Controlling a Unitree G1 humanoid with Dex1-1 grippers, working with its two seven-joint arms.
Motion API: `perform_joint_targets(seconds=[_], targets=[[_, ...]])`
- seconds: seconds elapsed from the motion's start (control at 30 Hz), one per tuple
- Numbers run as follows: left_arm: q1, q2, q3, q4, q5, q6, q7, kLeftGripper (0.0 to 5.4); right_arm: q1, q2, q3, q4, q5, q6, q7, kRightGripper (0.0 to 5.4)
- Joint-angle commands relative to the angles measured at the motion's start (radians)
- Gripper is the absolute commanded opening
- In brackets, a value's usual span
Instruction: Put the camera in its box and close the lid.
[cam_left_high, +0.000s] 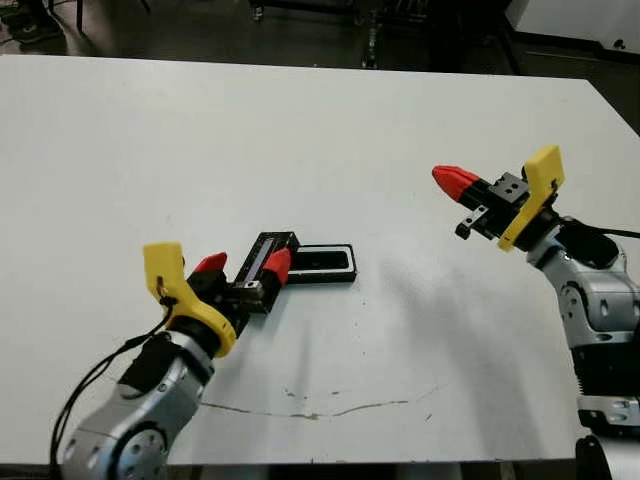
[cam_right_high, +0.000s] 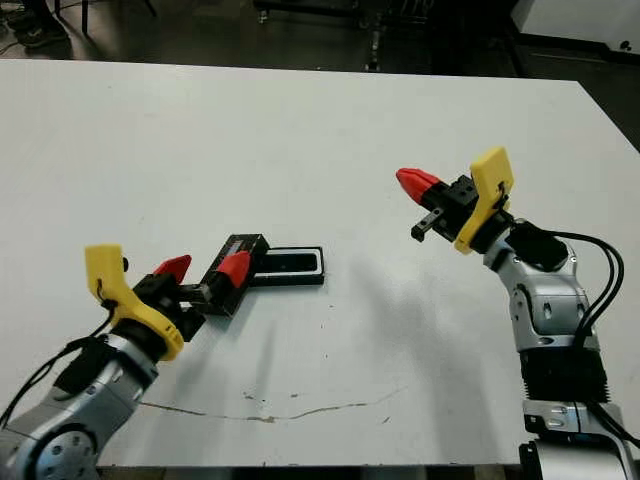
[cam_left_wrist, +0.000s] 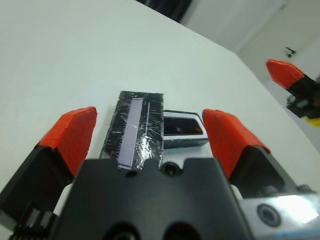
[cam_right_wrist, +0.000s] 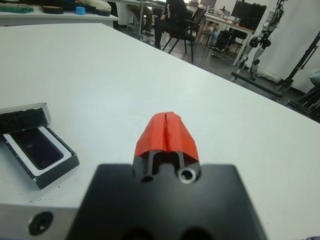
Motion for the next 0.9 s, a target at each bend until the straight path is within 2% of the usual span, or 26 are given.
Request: perform_joint_targets(seconds=[0.03, 0.17, 0.63, 0.9], targets=[[0.026, -0.015, -0.022, 0.028, 0.007, -0.03, 0.022, 5.39, 0.015, -0.003, -0.001, 0.01, 0.007, 0.011, 0.011, 0.0], [0.029, 0.006, -0.032, 0.04, -0.003, -0.041, 0.023, 5.39, 0.014, -0.002, 0.001, 0.021, -0.003, -0.012, 0.017, 0.0], [0.039, 0.054, -0.042, 0.061, 0.009, -0.076, 0.019, 5.39, 0.011, -0.003, -0.004, 0.024, 0.013, 0.013, 0.035, 0.0], [0.047, 0.06, -0.045, 0.074, 0.011, -0.082, 0.028, 5.39, 0.01, -0.005, -0.003, 0.034, 0.012, -0.01, 0.05, 0.0]])
